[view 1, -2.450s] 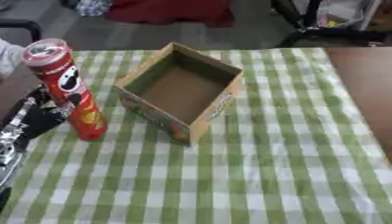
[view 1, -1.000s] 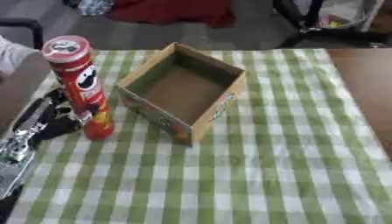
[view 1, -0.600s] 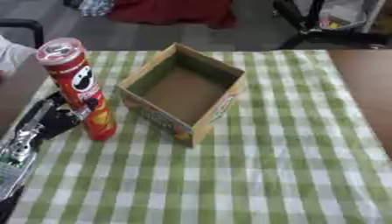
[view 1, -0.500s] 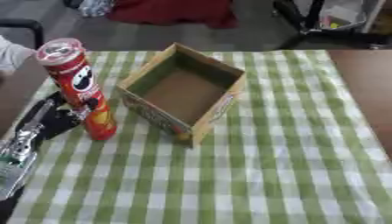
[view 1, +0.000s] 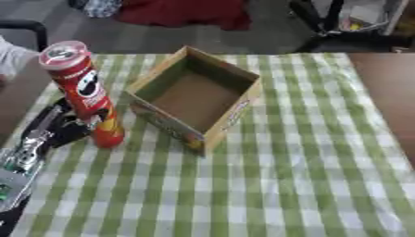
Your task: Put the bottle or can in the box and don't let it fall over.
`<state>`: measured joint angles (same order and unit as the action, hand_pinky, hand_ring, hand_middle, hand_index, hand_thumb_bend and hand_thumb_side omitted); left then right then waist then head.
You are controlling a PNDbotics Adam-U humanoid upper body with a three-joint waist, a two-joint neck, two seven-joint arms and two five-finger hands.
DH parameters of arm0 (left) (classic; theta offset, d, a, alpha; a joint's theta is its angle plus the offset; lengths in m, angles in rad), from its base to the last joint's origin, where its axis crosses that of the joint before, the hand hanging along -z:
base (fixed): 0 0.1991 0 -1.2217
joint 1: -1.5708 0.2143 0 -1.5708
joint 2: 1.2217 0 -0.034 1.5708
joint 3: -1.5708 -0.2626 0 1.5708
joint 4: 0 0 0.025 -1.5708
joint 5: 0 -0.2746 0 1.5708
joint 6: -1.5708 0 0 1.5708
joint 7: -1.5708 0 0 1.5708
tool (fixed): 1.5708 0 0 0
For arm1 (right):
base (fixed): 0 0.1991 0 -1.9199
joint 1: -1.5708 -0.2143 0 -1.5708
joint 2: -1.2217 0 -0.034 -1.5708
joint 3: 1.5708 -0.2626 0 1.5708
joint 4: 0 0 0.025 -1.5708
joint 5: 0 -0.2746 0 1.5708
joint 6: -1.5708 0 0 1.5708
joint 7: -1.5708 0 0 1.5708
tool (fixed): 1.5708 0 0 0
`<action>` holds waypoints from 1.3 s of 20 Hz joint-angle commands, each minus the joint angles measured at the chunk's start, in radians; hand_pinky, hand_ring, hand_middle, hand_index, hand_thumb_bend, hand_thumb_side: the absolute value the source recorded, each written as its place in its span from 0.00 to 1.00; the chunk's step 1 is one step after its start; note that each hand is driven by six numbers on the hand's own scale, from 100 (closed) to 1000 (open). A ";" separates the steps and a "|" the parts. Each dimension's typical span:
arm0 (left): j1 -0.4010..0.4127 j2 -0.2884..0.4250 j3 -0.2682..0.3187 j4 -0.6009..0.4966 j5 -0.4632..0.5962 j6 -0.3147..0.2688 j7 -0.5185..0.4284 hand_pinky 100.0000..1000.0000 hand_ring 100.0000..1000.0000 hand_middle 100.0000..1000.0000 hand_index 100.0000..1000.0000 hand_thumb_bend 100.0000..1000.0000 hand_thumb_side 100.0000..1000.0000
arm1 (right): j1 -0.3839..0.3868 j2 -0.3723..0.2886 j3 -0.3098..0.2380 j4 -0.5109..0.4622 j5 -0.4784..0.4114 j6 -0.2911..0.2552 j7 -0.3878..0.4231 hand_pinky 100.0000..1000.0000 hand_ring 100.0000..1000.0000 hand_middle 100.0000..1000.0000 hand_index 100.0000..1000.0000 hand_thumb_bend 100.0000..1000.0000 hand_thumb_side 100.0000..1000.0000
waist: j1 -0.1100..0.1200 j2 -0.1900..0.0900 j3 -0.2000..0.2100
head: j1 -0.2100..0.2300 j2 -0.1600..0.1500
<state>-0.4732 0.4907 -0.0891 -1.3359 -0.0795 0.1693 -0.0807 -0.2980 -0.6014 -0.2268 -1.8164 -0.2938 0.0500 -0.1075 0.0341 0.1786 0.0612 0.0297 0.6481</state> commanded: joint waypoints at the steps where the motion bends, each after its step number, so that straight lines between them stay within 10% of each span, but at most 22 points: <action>1: -0.020 0.011 0.000 -0.003 -0.002 0.000 -0.008 0.93 1.00 0.89 0.96 0.37 0.25 | -0.007 -0.017 -0.008 -0.016 0.007 -0.003 0.004 0.85 0.86 0.81 0.92 0.00 0.48 | -0.002 -0.009 -0.002 | 0.004 -0.012; 26: -0.050 -0.009 -0.016 0.028 -0.033 0.022 0.049 0.91 0.98 0.85 0.88 0.38 0.43 | -0.003 -0.012 -0.006 -0.012 0.015 0.001 0.020 0.85 0.86 0.81 0.92 0.00 0.48 | -0.004 -0.005 -0.004 | 0.010 -0.013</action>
<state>-0.5045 0.4649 -0.1070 -1.3001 -0.1073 0.1904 -0.0391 -0.2928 -0.5934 -0.2268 -1.8162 -0.2861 0.0527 -0.0889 0.0336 0.1827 0.0574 0.0377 0.6478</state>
